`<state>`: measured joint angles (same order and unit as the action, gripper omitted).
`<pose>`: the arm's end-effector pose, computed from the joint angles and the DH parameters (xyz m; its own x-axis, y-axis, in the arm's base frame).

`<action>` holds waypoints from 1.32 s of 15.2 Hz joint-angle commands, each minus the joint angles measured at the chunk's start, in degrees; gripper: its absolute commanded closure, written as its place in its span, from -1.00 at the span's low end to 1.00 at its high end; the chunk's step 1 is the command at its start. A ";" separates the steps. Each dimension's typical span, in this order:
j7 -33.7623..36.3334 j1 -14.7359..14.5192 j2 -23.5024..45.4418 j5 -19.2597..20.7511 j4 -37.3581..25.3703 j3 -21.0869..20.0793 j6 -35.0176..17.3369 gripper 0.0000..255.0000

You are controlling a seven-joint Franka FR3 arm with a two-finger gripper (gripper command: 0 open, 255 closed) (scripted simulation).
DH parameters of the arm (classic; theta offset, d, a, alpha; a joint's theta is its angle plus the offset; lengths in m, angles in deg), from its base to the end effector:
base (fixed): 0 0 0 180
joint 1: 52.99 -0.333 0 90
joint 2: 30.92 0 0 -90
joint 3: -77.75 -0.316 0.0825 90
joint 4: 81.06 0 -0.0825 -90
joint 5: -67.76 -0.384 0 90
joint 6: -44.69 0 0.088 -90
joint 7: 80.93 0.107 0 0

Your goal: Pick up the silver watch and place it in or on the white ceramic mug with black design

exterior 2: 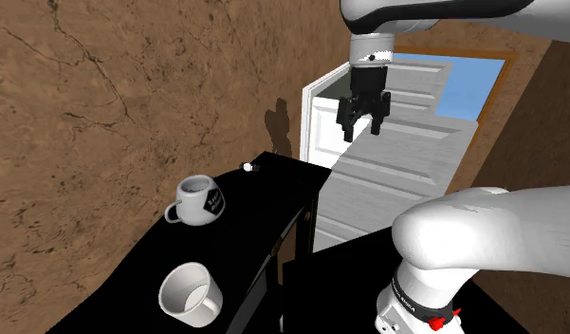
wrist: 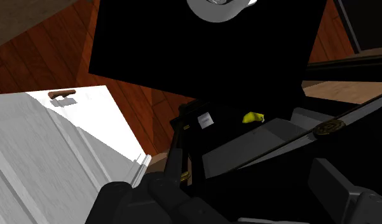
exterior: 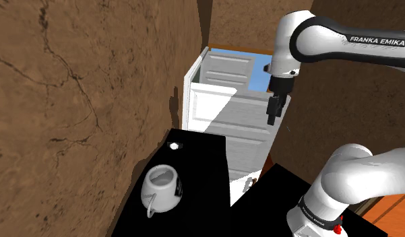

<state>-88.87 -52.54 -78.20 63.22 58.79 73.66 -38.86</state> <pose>0.2805 0.0322 0.5529 0.9720 0.1783 -0.1527 0.1729 -0.9838 -0.0483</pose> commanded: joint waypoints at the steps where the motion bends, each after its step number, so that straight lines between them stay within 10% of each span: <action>1: 0.00 0.00 0.00 0.00 0.00 0.00 0.00 -1.00; 20: 19.84 0.77 23.56 -2.96 4.69 -20.72 -47.69 -1.00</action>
<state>-70.70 -52.17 -56.57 59.57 64.03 54.31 -83.96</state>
